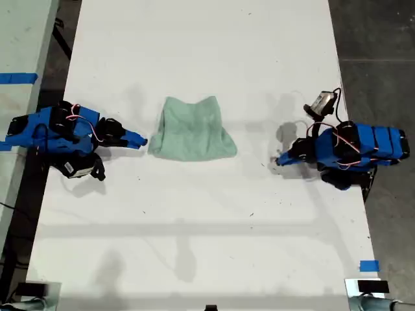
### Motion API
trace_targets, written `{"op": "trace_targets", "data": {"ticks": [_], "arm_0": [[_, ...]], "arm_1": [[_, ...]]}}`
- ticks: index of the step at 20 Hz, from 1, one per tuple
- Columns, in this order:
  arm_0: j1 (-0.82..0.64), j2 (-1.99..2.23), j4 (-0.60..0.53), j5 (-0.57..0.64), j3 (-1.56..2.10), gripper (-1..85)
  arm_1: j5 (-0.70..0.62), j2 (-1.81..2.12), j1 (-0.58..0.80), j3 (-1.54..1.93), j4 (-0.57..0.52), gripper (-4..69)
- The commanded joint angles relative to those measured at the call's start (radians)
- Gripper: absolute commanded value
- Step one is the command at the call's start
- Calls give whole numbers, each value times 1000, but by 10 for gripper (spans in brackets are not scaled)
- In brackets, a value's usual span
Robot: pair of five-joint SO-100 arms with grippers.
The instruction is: Fold tshirt
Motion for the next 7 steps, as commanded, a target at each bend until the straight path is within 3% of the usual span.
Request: {"op": "trace_targets", "data": {"ticks": [1,3,7], "arm_0": [[11,107,-11,6,5,118],[11,107,-11,6,5,119],[11,107,-11,6,5,119]], "arm_1": [[-322,107,-18,2,38,83],[-790,107,-15,-2,46,79],[-765,109,-20,-3,48,58]]}}
